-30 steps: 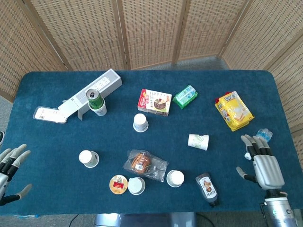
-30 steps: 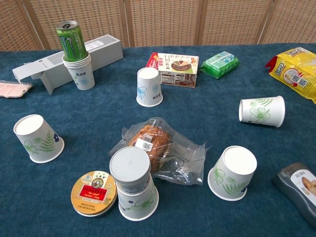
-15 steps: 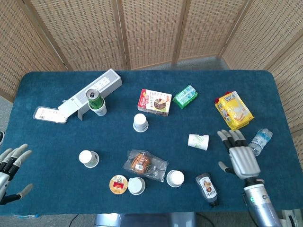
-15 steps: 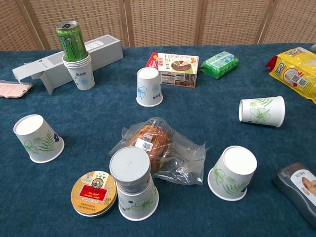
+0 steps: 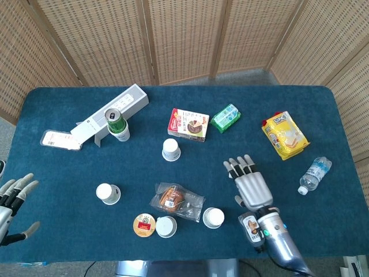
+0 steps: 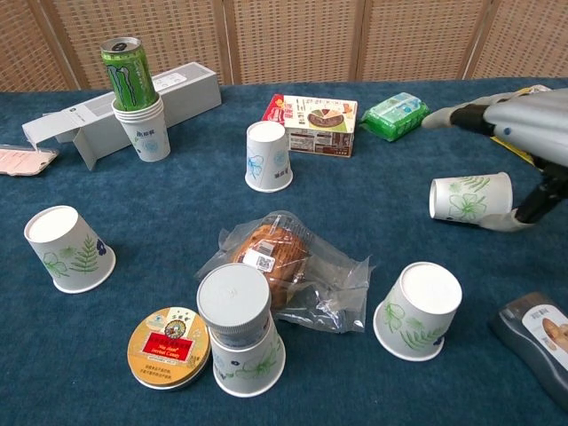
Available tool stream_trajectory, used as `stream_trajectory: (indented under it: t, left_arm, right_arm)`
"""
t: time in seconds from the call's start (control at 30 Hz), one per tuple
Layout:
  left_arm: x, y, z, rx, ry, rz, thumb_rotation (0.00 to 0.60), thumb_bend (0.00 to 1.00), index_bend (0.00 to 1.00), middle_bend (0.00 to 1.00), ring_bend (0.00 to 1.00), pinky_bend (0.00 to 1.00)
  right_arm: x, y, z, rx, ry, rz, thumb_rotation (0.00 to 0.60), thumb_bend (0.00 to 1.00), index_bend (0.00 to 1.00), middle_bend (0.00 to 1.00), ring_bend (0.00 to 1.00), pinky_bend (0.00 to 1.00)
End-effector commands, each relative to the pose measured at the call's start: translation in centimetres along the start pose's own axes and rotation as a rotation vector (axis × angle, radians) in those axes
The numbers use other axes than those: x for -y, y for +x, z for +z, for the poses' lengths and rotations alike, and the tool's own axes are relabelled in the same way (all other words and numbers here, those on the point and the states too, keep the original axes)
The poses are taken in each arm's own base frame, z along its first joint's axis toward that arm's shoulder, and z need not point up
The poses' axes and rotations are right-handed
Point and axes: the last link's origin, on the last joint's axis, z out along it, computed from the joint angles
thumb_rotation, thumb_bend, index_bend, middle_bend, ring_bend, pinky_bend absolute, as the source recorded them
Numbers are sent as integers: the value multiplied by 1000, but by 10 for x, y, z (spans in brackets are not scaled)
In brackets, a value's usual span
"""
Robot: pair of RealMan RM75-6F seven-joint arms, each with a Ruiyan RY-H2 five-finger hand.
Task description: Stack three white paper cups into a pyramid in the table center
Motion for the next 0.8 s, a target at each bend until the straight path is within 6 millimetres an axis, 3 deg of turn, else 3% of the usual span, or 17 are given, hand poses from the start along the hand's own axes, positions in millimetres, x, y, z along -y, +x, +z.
stream_trajectory:
  t: [0.03,0.27,0.5,0.8]
  left_arm:
    - [1,1,1,-1,5,-6,600,314,0,0,0,0]
    - [3,3,2,0,8,-15,600,313,0,0,0,0]
    - [4,5,2,-4,10,-27,600,313,0,0,0,0]
    - [4,3,2,3,10,-22,600,313,0,0,0,0]
  right_arm:
    - [29,-3,25,43,9,-42,600,232,0,0,0,0]
    - [37,-11,45,107,-65,-90,600,215,1,0,0,0]
    - [18,-15,60,140,-150,-129,600,216,6,0,0,0]
    - [-1,-25,59,183,-209,-123,600,216,14,0,0,0]
